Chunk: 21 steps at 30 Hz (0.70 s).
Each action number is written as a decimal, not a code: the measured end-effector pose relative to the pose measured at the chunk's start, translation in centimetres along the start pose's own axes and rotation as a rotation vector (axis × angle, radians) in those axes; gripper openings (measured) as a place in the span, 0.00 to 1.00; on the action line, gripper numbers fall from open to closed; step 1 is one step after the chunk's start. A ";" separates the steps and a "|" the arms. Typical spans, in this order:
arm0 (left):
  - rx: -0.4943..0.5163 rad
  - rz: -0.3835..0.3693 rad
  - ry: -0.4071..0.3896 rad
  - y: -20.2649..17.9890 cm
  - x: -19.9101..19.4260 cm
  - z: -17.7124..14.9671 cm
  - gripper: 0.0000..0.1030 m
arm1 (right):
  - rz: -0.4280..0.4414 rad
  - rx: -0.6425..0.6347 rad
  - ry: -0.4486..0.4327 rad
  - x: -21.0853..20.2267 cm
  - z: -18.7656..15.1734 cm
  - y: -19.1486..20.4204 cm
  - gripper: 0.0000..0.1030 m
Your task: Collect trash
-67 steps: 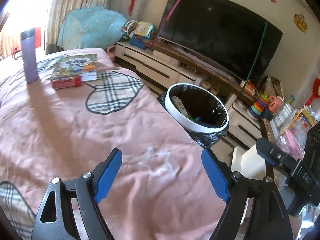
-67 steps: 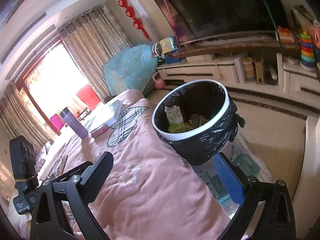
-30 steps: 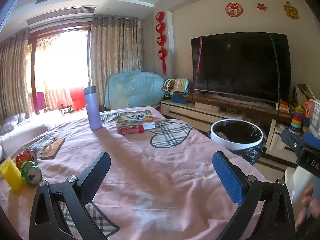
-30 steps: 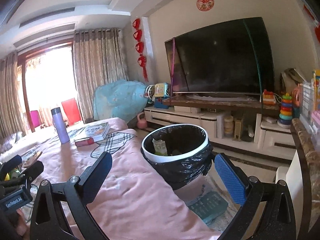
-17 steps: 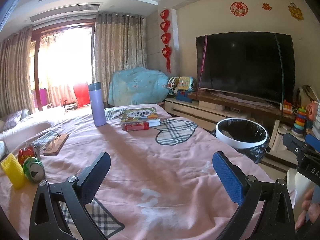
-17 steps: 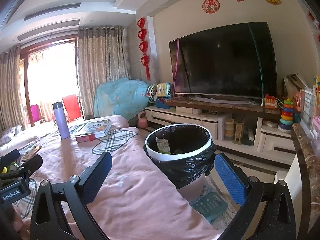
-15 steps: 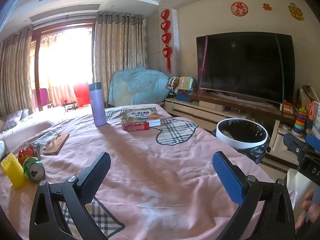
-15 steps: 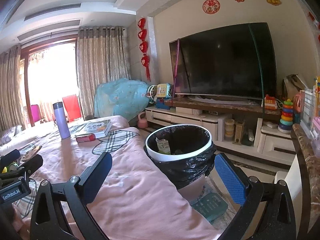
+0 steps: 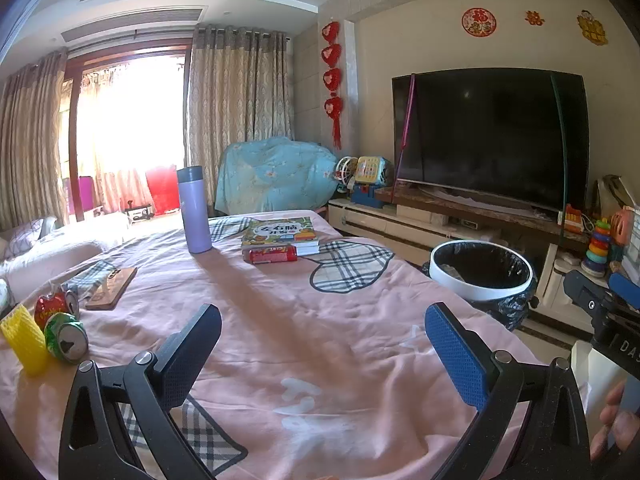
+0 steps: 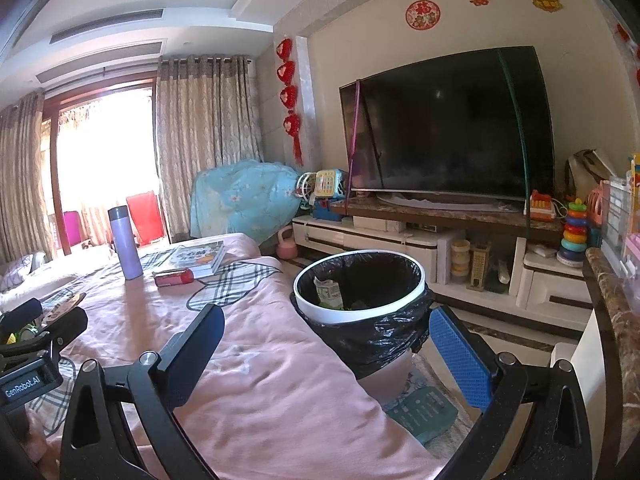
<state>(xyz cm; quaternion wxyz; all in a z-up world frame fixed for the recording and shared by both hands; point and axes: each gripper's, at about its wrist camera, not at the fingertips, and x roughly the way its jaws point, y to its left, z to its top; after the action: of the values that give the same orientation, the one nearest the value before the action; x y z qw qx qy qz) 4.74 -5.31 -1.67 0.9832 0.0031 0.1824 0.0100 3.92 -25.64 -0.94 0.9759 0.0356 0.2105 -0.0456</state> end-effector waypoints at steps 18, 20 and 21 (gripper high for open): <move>-0.004 -0.006 -0.003 -0.1 0.0 -0.1 0.99 | 0.017 0.022 -0.014 -0.3 0.3 -0.2 1.00; -0.003 -0.006 -0.002 -0.2 0.0 -0.1 0.99 | 0.019 0.026 -0.013 -0.3 0.3 -0.2 1.00; -0.004 -0.006 -0.003 -0.1 0.0 -0.1 0.99 | 0.021 0.028 -0.013 -0.3 0.3 -0.2 1.00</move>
<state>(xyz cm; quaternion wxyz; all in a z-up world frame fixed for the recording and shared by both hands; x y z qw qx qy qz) 4.67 -5.46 -1.80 0.9835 0.0005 0.1810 0.0073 3.77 -25.89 -0.54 0.9770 0.0512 0.2033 -0.0388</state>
